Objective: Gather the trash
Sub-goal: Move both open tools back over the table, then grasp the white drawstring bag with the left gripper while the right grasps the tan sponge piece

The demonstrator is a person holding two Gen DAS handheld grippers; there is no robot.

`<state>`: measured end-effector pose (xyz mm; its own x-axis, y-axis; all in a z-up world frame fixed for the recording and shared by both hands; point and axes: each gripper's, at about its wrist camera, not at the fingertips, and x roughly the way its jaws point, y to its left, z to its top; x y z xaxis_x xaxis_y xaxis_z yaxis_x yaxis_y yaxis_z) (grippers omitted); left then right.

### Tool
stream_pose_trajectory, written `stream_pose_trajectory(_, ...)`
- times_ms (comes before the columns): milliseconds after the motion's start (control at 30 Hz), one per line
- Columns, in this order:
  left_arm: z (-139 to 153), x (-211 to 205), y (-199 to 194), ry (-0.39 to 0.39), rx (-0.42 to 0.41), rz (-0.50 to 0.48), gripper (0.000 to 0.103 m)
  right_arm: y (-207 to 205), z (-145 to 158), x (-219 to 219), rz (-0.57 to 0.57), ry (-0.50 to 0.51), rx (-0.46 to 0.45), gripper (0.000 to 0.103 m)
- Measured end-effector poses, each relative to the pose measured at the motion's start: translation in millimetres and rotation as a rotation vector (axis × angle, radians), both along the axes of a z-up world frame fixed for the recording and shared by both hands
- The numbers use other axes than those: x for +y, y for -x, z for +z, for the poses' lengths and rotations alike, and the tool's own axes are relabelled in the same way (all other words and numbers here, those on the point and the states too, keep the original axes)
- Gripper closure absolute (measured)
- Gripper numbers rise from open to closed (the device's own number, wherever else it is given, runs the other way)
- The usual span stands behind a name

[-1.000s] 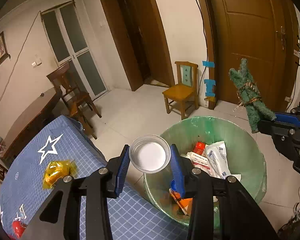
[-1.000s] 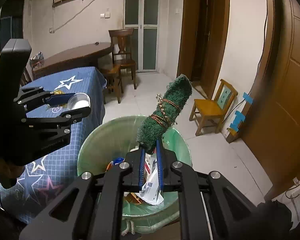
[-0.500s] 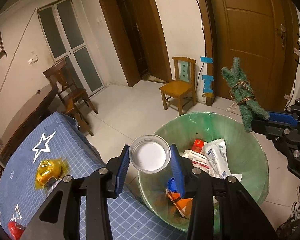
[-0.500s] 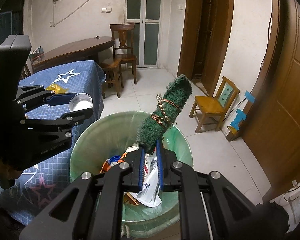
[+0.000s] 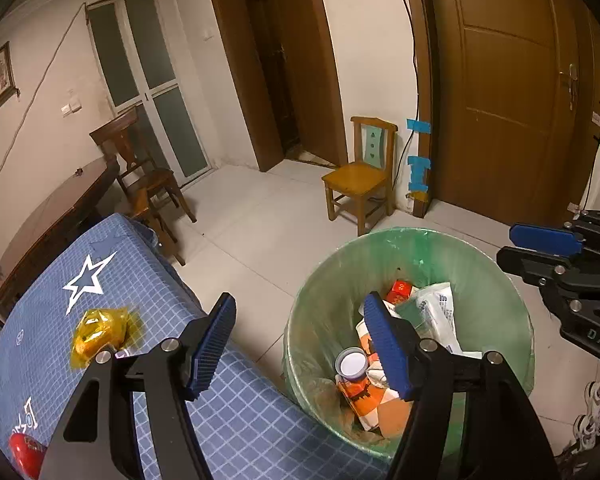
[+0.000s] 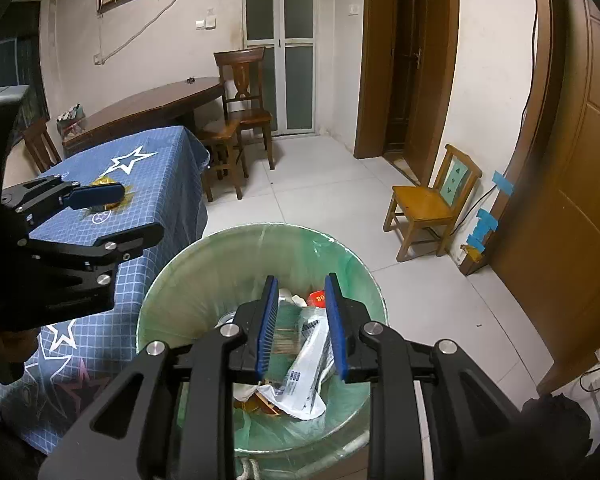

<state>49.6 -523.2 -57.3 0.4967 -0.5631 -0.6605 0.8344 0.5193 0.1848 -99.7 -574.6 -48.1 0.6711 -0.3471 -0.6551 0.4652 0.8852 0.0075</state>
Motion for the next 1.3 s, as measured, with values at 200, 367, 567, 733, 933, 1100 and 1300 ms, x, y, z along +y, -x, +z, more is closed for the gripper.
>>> stream_pose_trajectory(200, 2.4, 33.1, -0.7, 0.023, 0.037, 0.021, 0.035, -2.2, 3.0, 9.7, 0.025, 0.000, -0.018, 0.080)
stream_pose_trajectory(367, 0.4, 91.0, -11.7, 0.049, 0.104, 0.069, 0.035, -13.8, 2.8, 24.4, 0.071, -0.004, -0.022, 0.080)
stream_pose_trajectory(567, 2.2, 162.4, -19.8, 0.057, 0.093, 0.134, 0.035, -41.7, -0.4, 59.6, 0.173, -0.030, -0.017, 0.080)
stream_pose_trajectory(733, 3.5, 237.6, -17.9, 0.079, 0.078, 0.129, 0.035, -73.2, -1.4, 104.3, 0.302, -0.032, -0.019, 0.080)
stream_pose_trajectory(933, -19.0, 321.2, -27.3, 0.036, 0.113, 0.116, 0.035, -115.2, 0.1, 153.5, 0.505, -0.042, 0.002, 0.080)
stream_pose_trajectory(1100, -38.6, 350.8, -36.3, 0.034, 0.190, 0.053, 0.035, -164.2, -4.6, 194.0, 0.745, -0.059, 0.044, 0.055)
stream_pose_trajectory(1300, -52.9, 326.0, -51.9, 0.012, 0.196, -0.011, 0.035, -236.7, -10.0, 227.9, 0.997, -0.104, 0.148, 0.048)
